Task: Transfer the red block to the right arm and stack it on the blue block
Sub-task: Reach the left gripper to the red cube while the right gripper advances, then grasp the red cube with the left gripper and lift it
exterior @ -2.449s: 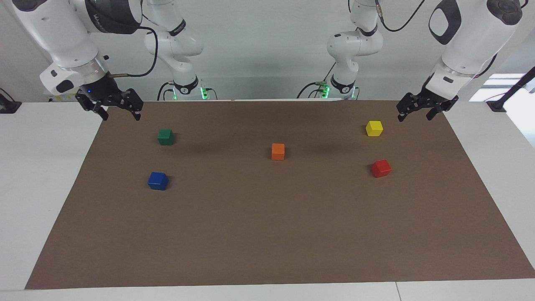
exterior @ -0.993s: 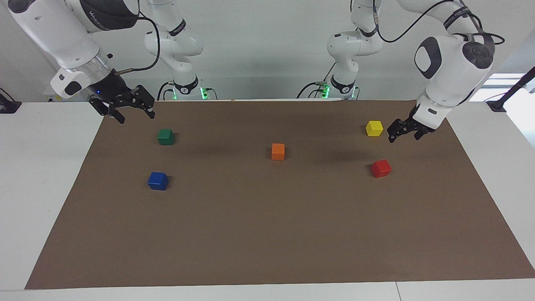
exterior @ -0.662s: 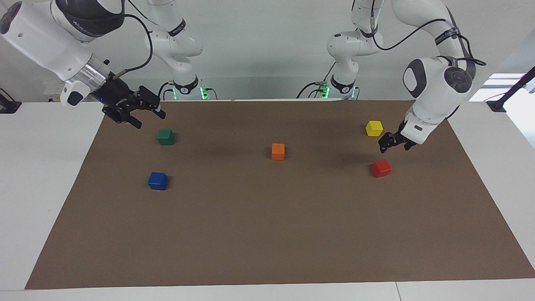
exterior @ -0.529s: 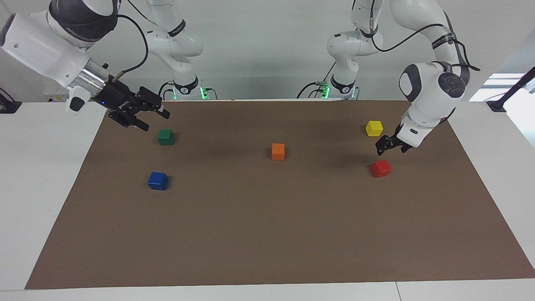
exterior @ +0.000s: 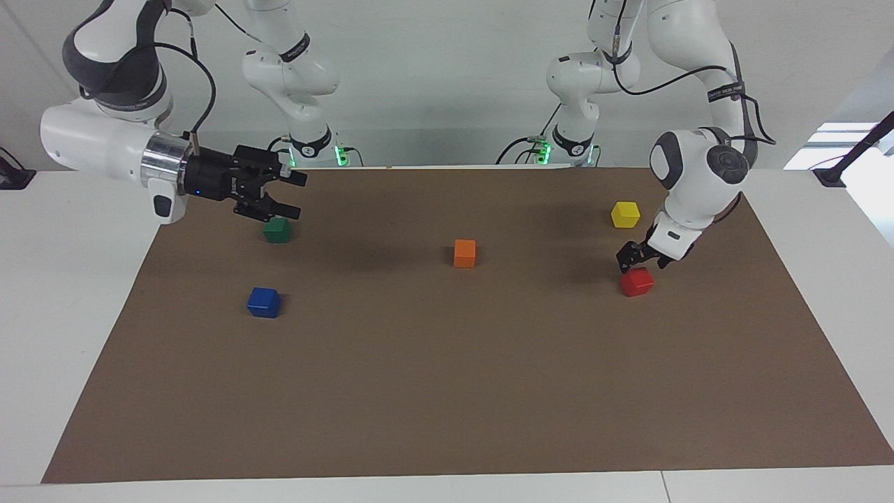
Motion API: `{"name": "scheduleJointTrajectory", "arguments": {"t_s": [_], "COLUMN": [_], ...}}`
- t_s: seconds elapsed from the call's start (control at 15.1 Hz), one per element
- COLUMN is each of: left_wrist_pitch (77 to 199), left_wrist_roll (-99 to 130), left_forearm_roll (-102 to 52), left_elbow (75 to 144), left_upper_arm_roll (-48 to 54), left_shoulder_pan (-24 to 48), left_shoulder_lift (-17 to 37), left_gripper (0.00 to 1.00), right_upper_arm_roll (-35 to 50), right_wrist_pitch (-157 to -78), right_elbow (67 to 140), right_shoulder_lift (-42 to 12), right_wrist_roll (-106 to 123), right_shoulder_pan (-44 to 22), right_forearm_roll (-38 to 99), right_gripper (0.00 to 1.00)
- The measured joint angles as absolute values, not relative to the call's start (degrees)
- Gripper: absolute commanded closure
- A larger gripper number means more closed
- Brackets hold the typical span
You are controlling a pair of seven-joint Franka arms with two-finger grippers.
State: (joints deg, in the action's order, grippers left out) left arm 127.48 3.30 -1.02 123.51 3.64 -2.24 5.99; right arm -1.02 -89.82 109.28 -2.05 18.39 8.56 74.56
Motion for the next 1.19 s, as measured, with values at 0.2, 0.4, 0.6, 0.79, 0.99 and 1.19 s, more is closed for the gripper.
{"name": "scheduleJointTrajectory", "arguments": {"t_s": [0.2, 0.4, 0.6, 0.79, 0.99, 1.19], "left_wrist_pitch": [128.9, 129.6, 129.8, 129.8, 129.1, 121.5], "left_wrist_roll": [3.9, 5.2, 6.0, 9.2, 10.7, 15.7], "left_forearm_roll": [-1.0, -1.0, -1.0, -1.0, -1.1, -5.5], "left_elbow": [123.6, 123.6, 123.6, 123.6, 123.4, 119.4], "left_upper_arm_roll": [3.6, 3.6, 3.6, 3.6, 3.7, 3.6], "left_shoulder_pan": [-2.2, -2.2, -2.2, -1.9, -1.7, -1.7], "left_shoulder_lift": [7.6, 8.8, 10.1, 10.5, 10.5, 9.8], "left_gripper": [0.0, 0.0, 0.45, 1.0, 1.0, 1.0], "right_upper_arm_roll": [-0.7, -0.6, -0.6, -0.6, -0.4, -0.3], "right_wrist_pitch": [-84.5, -78.4, -67.9, -59.8, -56.0, -56.3], "right_elbow": [114.3, 119.4, 122.4, 122.8, 122.7, 122.6], "right_shoulder_lift": [-2.4, -3.2, -8.1, -15.2, -19.4, -20.1], "right_wrist_roll": [23.0, 28.0, 34.7, 39.0, 41.1, 41.4], "right_shoulder_pan": [8.2, 7.2, 7.1, 7.1, 5.9, 3.4], "right_forearm_roll": [85.5, 93.4, 99.5, 103.4, 105.9, 106.9], "right_gripper": [0.0, 0.0, 0.0, 0.0, 0.0, 0.0]}}
